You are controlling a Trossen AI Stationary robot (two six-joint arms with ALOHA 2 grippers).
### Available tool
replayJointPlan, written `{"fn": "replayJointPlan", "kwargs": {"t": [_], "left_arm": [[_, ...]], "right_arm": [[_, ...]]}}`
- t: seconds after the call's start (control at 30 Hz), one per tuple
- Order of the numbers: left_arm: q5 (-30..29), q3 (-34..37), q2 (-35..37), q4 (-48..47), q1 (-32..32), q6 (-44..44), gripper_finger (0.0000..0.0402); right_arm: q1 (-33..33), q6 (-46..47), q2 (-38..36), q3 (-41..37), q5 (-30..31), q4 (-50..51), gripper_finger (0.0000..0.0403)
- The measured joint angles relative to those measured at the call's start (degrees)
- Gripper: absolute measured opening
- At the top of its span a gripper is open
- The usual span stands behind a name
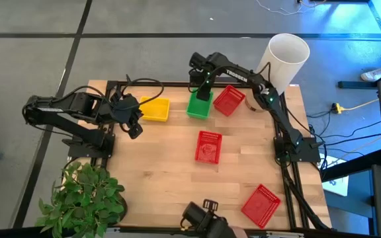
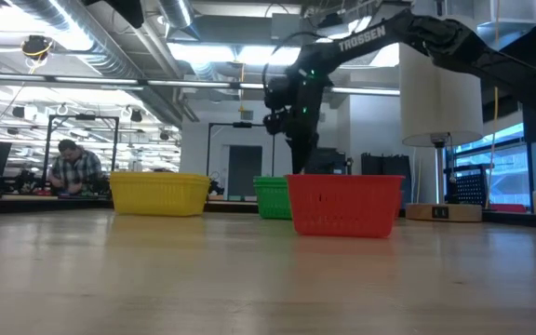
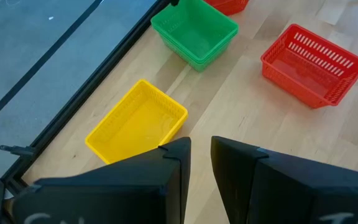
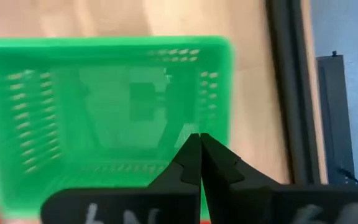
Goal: Stack baskets by color
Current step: Stack the bottom green bin on top of the top green bins
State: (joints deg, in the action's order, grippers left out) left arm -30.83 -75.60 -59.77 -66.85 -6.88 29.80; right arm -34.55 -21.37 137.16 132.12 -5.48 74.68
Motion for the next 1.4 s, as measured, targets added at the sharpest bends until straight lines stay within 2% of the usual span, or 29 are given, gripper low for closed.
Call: {"fn": "replayJointPlan", "kwargs": {"t": [0.13, 0.27, 0.53, 1.07, 1.2, 1.4], "left_arm": [[-0.02, 0.01, 0.00, 0.00, 0.01, 0.02, 0.0055], [-0.02, -0.01, 0.01, 0.00, 0.01, 0.07, 0.0055], [-0.02, -0.01, 0.00, 0.00, 0.00, 0.04, 0.0055], [-0.03, 0.01, 0.00, 0.02, -0.02, 0.13, 0.0055], [-0.02, 0.01, 0.00, 0.02, -0.02, 0.18, 0.0055], [-0.04, 0.01, 0.00, 0.00, -0.02, 1.29, 0.0055]], "right_arm": [[0.57, -0.09, -0.09, 2.16, -0.69, 2.24, 0.0000], [0.68, -1.13, -0.09, 0.09, -5.05, 2.02, 0.0000], [1.97, -2.41, 0.00, -5.09, -4.68, -6.15, 0.0000], [2.12, -7.67, 0.30, -5.99, -5.50, -15.33, 0.0000], [2.12, -7.70, 0.93, -5.99, -7.32, -18.06, 0.0000], [2.25, -7.84, 1.40, -5.99, -13.86, -22.29, 0.0000]]}}
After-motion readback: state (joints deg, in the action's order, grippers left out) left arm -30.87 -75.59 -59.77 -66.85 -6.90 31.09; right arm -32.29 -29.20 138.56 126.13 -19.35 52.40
